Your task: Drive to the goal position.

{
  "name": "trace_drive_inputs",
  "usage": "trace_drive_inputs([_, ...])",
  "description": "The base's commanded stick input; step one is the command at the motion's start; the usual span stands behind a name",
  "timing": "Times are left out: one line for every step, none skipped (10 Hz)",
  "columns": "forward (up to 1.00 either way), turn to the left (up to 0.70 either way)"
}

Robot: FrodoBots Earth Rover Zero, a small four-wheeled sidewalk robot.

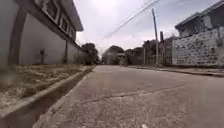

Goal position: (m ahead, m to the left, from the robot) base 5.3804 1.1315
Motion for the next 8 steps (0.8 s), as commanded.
trace_drive_inputs([1.00,0.40])
trace_drive_inputs([1.00,0.39])
trace_drive_inputs([1.00,0.34])
trace_drive_inputs([1.00,0.00])
trace_drive_inputs([1.00,0.00])
trace_drive_inputs([1.00,0.01])
trace_drive_inputs([1.00,0.02])
trace_drive_inputs([1.00,0.03])
